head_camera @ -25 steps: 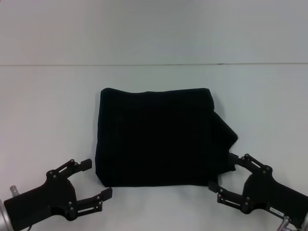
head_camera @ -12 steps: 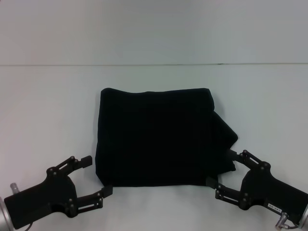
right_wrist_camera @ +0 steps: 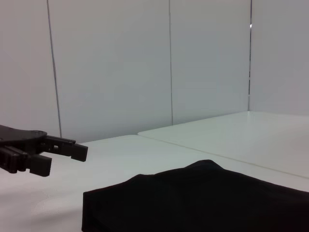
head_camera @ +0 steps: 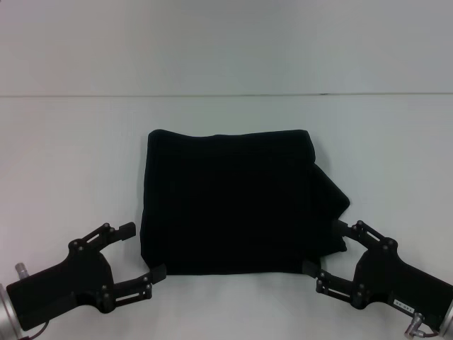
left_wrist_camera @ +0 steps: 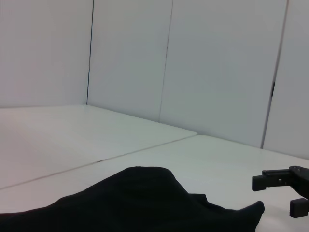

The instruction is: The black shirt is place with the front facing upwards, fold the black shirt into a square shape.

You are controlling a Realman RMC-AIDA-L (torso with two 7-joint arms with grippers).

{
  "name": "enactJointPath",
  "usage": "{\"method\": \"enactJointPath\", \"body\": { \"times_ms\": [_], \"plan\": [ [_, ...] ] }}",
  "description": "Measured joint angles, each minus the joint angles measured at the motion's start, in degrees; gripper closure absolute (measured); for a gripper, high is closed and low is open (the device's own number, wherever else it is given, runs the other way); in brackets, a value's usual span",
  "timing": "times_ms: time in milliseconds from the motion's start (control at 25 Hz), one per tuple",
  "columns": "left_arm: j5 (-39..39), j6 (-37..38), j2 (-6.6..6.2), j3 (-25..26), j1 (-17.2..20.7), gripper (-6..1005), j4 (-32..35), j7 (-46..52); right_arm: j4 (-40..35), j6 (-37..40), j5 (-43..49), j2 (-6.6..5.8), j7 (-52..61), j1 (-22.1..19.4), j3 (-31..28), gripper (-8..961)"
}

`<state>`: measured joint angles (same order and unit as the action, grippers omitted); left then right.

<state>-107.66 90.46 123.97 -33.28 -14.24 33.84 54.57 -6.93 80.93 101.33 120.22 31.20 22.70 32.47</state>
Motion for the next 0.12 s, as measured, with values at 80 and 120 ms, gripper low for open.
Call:
{"method": "enactJointPath", "body": {
  "times_ms": [80, 120],
  "plan": [
    [0.1, 0.0, 0.01, 0.0, 0.0, 58, 0.0, 0.0, 0.0, 0.1, 0.0, 0.0, 0.0, 0.0, 0.0, 25],
    [0.1, 0.1, 0.03, 0.0, 0.0, 58, 0.0, 0.0, 0.0, 0.1, 0.0, 0.0, 0.0, 0.0, 0.0, 25]
  ]
}}
